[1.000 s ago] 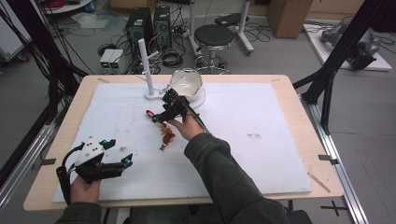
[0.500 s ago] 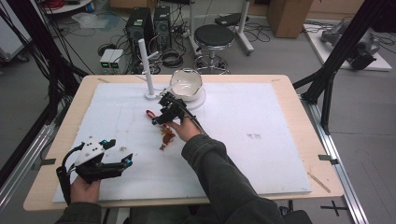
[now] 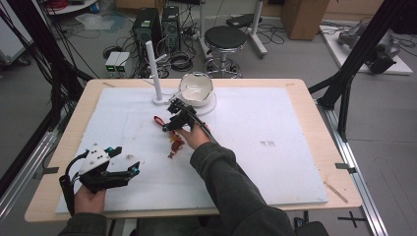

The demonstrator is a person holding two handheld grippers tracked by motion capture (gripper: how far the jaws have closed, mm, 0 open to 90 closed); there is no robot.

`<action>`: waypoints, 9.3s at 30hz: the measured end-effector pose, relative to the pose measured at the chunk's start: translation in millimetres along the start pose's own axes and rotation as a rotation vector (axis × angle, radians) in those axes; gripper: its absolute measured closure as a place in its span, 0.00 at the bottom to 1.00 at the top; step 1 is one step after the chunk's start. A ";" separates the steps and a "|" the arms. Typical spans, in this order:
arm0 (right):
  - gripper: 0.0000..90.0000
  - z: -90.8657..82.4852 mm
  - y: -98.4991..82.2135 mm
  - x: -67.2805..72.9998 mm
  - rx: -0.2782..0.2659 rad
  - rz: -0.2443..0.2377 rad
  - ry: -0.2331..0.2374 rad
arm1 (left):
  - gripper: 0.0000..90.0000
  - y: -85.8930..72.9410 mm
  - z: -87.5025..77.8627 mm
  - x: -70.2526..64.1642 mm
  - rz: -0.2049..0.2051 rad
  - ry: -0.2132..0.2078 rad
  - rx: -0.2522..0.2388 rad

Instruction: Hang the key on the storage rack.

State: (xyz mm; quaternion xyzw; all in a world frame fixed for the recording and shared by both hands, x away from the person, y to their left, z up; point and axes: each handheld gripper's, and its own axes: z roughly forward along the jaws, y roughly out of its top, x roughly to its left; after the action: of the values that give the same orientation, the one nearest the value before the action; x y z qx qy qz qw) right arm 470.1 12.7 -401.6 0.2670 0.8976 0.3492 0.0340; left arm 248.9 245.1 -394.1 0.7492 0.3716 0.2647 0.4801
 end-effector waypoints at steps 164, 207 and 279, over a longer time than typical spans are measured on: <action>0.94 -65.5 70.9 -8.2 -0.209 -0.147 -0.185 | 0.23 0.1 -1.5 -0.1 0.019 0.015 -0.001; 0.93 -30.1 79.0 -18.8 -0.102 -0.098 -0.251 | 0.23 0.5 -1.1 -0.3 0.016 0.013 -0.004; 0.43 -130.3 -21.0 -63.6 -0.376 0.074 0.062 | 0.23 0.6 1.0 -3.1 0.020 0.018 0.008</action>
State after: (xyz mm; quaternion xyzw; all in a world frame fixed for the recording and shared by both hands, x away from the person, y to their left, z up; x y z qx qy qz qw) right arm 482.6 -111.5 -324.9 0.2778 0.8067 0.5199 0.0429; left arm 248.0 241.9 -394.0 0.7525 0.3695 0.2745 0.4710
